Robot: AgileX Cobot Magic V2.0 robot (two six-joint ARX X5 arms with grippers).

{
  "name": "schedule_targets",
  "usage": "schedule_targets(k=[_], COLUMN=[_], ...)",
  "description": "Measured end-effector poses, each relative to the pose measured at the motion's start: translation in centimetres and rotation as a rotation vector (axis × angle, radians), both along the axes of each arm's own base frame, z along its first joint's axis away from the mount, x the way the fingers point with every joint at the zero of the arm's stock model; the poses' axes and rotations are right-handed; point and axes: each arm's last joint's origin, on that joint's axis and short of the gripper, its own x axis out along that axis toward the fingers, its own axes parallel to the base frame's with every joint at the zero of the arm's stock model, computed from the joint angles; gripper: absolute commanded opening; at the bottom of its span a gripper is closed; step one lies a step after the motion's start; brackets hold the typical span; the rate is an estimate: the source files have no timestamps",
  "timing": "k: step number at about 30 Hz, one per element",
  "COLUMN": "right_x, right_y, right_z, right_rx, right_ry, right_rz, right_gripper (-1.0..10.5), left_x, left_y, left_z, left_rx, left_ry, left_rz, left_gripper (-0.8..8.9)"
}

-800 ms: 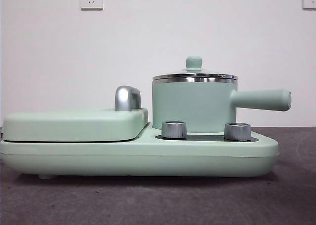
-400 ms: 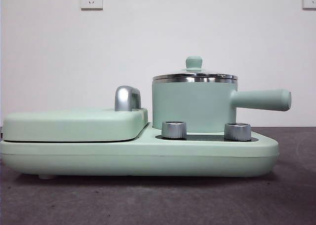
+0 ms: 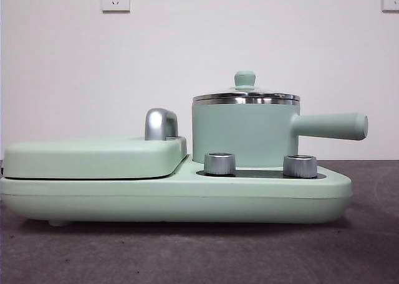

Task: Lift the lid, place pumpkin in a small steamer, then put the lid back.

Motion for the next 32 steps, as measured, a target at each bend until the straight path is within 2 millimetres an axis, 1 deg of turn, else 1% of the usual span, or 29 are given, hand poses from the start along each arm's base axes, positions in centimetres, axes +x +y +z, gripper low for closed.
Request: schedule_targets(k=[21, 32], right_x=[0.0, 0.0], right_y=[0.0, 0.0], right_z=[0.0, 0.0], right_rx=[0.0, 0.0], right_ry=[0.0, 0.0], right_rz=[0.0, 0.0], right_gripper=[0.2, 0.2], left_x=[0.0, 0.0], left_y=[0.01, 0.29], left_z=[0.0, 0.0], left_rx=[0.0, 0.0], left_ry=[0.0, 0.0], left_rz=[0.001, 0.03], left_gripper=[0.06, 0.06])
